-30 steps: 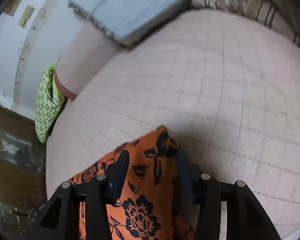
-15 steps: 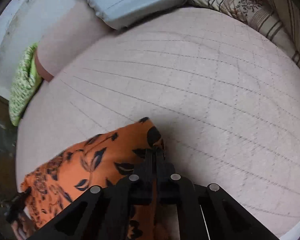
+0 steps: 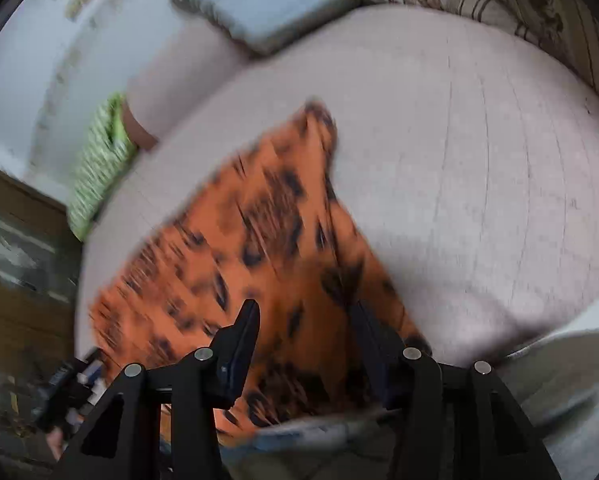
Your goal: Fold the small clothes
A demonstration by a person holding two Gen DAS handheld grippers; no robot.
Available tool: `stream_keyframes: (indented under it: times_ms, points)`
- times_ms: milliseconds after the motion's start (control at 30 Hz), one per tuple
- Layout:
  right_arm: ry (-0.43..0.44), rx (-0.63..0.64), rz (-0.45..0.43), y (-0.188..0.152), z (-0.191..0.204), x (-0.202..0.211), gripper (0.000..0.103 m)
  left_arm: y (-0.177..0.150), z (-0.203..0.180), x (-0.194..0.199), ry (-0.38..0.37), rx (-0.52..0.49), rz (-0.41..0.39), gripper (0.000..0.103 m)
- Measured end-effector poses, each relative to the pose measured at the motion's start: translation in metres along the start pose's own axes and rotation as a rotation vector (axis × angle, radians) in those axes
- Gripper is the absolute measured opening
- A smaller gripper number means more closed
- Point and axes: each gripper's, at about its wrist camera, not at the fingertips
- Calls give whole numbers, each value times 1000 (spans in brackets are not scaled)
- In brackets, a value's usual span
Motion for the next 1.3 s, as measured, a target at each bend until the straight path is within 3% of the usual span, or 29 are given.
stream_keyframes:
  times_ms: [67,100,133,200,233,300,333,400,467,567,633,667,700,733,767,800,900,1000,1067,1133,1233,1300]
  points:
    - [-138,88,-2,-4,12,-13,40,1,0,-4,4,10,10,50]
    - [-163,104,10,-4,12,-17,23,2,0,-5,11,14,14,49]
    - [-165,110,41,-6,14,-23,15,1,1,-4,7,23,12,43]
    - [-163,113,17,-6,16,-13,12,-1,4,1,30,23,-2,30]
    - [-163,119,-7,-8,19,-6,12,-3,3,-1,104,9,3,15]
    - [-219,137,-53,-13,20,-4,12,-7,4,-7,196,-21,25,13]
    - [-261,142,-27,-14,21,-16,12,-7,1,-10,215,-37,31,12]
    - [-293,137,36,-11,25,-33,12,-5,1,-10,219,-27,35,12]
    - [-311,146,20,-11,30,-31,12,-4,3,-10,201,-7,35,12]
    - [-261,135,-23,-12,33,-18,12,-4,11,1,134,29,0,12]
    - [-188,140,-118,-17,36,12,12,-8,23,23,27,88,-67,12]
    - [-153,148,-193,-19,40,29,16,-10,28,32,3,108,-112,18]
    - [-122,159,-273,-22,46,46,19,-11,31,41,6,120,-152,23]
    - [-91,170,-326,-25,52,57,23,-12,33,44,19,125,-170,37]
    - [-31,179,-387,-29,60,71,36,-11,34,46,19,123,-177,46]
    - [12,179,-419,-31,66,77,46,-10,34,44,14,114,-168,48]
    - [145,210,-475,-39,95,90,48,-7,36,30,53,87,-107,49]
    - [251,262,-396,-48,136,80,48,1,31,3,87,66,-3,51]
    - [304,279,-311,-54,163,62,48,-2,33,-15,65,41,89,55]
    - [380,246,-226,-61,182,40,48,-5,31,-14,52,28,85,55]
    - [542,142,0,-71,202,3,48,-6,37,-13,7,54,79,55]
    - [578,94,105,-77,211,-26,48,-8,40,-12,-7,57,77,55]
Point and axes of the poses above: each gripper's, at about its wrist camera, not at the fingertips, and x roughly against the way its jaws point, z to its left, y to its top, and after that the axes turned 10 degrees about -x, right-handed
